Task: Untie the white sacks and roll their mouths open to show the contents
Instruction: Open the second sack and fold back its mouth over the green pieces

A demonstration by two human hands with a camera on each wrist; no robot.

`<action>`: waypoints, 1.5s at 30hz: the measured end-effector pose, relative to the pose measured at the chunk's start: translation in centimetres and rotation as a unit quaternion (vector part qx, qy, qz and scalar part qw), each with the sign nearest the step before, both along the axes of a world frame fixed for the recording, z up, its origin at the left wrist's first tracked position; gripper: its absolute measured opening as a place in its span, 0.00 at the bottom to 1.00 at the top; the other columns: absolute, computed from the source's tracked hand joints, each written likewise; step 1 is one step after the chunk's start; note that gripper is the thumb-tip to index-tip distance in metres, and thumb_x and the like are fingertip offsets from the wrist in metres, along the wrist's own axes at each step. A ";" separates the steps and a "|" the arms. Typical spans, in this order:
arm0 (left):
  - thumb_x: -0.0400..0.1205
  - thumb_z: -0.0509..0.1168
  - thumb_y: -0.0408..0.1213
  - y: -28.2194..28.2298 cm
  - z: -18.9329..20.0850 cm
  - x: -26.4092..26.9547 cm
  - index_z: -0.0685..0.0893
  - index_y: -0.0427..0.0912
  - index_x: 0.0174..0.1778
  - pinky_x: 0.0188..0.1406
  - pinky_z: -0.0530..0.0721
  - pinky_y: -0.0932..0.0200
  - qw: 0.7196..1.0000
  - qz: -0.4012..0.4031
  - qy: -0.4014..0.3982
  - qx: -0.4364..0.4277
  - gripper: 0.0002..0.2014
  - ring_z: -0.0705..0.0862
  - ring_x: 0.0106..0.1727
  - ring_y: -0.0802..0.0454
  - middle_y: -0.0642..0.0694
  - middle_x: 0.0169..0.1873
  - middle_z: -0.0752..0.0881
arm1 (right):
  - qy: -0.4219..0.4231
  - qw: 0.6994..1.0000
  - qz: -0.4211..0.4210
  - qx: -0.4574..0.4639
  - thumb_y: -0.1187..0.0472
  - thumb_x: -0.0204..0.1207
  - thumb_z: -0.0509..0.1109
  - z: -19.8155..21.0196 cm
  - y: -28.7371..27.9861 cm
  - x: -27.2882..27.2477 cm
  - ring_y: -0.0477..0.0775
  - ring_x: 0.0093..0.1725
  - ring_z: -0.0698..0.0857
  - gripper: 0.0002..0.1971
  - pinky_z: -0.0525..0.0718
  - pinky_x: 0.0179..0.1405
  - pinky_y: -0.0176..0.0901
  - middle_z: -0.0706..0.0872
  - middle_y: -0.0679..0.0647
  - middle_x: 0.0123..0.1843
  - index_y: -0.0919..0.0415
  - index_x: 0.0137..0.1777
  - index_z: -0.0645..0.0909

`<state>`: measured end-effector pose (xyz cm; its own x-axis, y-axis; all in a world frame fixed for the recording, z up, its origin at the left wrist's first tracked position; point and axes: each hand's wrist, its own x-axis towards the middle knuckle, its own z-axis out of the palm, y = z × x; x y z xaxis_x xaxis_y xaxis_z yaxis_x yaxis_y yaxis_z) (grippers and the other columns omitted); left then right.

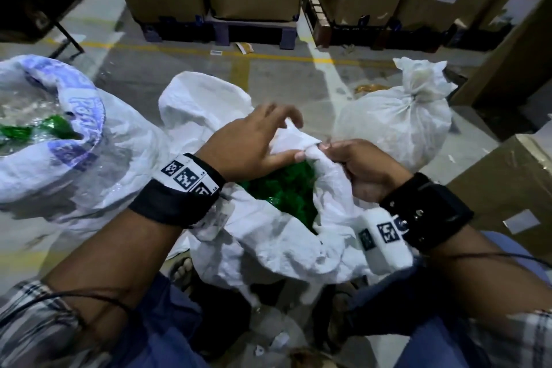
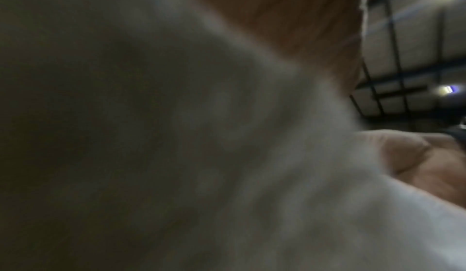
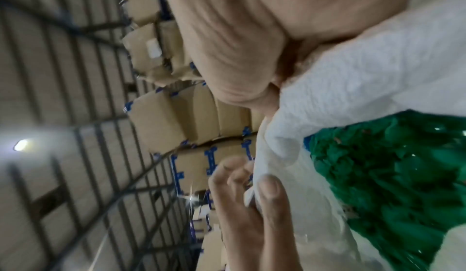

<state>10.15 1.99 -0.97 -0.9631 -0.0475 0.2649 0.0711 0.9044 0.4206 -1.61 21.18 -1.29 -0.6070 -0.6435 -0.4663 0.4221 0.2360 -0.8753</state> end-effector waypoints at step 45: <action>0.82 0.66 0.60 0.3 -1.5 -0.5 0.82 0.55 0.52 0.43 0.76 0.57 0.970 0.106 -0.103 0.192 0.14 0.80 0.43 0.56 0.52 0.40 0.82 | 0.161 0.983 0.025 0.085 0.66 0.81 0.67 -3.5 -1.3 -0.4 0.60 0.44 0.74 0.08 0.69 0.45 0.53 0.79 0.62 0.44 0.72 0.45 0.82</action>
<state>9.60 2.30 -2.45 -0.9515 -0.3075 -0.0093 -0.2215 0.6638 0.7143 -2.03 19.88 -4.77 -0.7100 -0.6058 -0.3591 0.1142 0.4041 -0.9075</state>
